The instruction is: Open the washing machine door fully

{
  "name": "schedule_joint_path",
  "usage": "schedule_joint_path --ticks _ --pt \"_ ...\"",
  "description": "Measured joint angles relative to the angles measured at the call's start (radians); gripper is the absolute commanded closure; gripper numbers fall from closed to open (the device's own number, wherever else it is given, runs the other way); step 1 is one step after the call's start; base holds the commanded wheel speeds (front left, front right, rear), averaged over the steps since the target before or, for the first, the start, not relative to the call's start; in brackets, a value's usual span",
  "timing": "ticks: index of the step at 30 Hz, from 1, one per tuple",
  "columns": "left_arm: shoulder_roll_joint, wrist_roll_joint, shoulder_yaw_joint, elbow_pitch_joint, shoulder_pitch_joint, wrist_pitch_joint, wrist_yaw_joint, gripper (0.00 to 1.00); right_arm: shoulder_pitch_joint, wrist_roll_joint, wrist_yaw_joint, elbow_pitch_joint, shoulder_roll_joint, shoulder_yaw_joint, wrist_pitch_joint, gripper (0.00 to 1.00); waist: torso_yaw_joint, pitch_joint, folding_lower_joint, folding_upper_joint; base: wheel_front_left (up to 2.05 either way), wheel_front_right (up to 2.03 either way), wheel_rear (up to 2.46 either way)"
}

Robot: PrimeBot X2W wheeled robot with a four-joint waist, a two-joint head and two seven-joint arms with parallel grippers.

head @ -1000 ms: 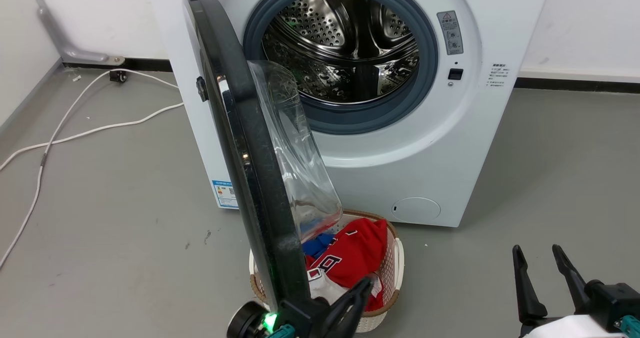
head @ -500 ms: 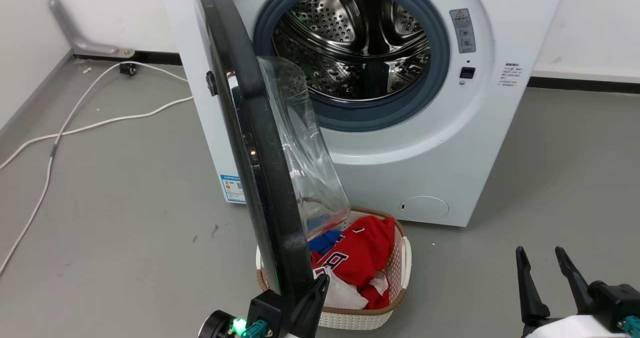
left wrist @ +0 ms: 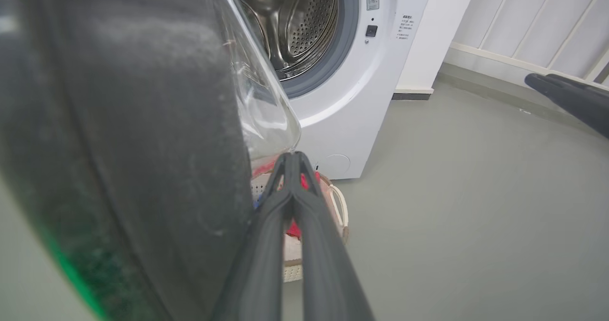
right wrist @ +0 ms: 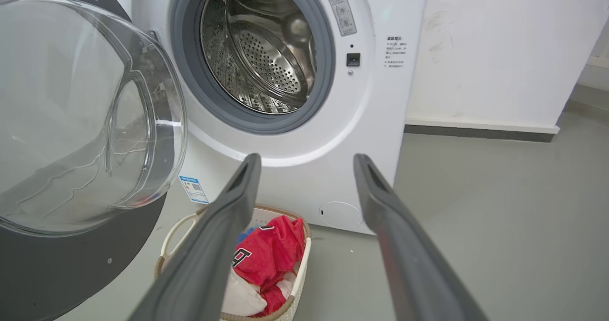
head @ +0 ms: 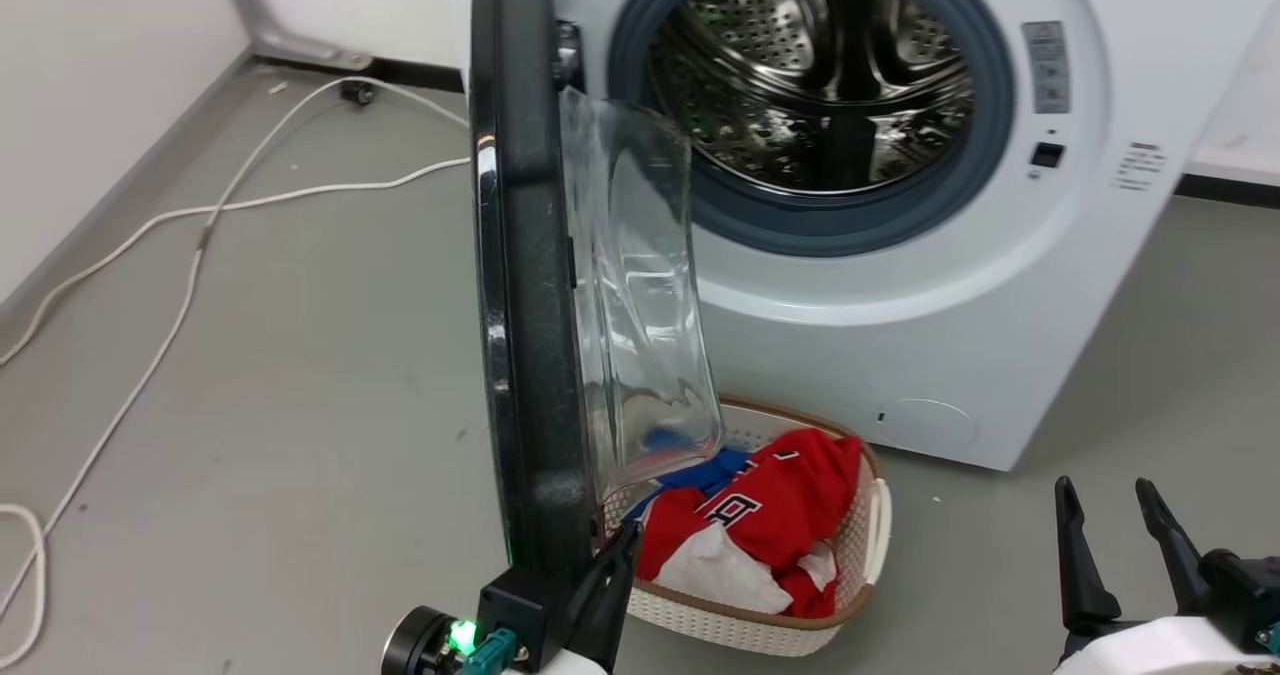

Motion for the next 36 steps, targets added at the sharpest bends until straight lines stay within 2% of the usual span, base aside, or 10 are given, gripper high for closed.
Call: schedule_joint_path --ticks 5,10,14,21,25,36 --pt "-0.001 -0.010 0.017 -0.020 0.002 -0.005 0.021 1.00 -0.012 -0.018 0.000 -0.012 0.000 -0.016 0.004 0.00 0.059 0.008 0.0000 0.0000 0.00 0.00 0.00" --pt "0.009 -0.036 0.078 -0.023 0.007 -0.018 0.058 1.00 -0.018 -0.040 0.000 -0.032 0.000 -0.022 0.008 0.00 0.119 0.013 0.0000 -0.0001 0.00 0.00 0.00" --pt "0.026 -0.049 0.130 -0.014 0.008 -0.027 0.090 1.00 -0.011 -0.049 0.000 -0.059 0.000 -0.023 0.016 0.00 0.161 0.015 0.0000 0.0000 0.00 0.00 0.00" --pt "0.075 -0.091 0.245 0.016 -0.012 -0.053 0.117 1.00 -0.012 -0.070 0.000 -0.093 0.001 -0.017 0.043 0.00 0.198 0.028 0.0000 0.0000 0.00 0.00 0.00" --pt "0.115 -0.129 0.322 0.054 -0.047 -0.069 0.115 1.00 -0.013 -0.079 0.000 -0.111 0.000 -0.010 0.060 0.00 0.196 0.043 0.0000 0.0000 0.00 0.00 0.00" --pt "0.238 -0.203 0.473 0.176 -0.158 -0.106 0.070 1.00 -0.028 -0.101 0.000 -0.151 0.000 -0.002 0.097 0.00 0.144 0.110 0.0001 -0.0001 0.00 0.00 0.00"
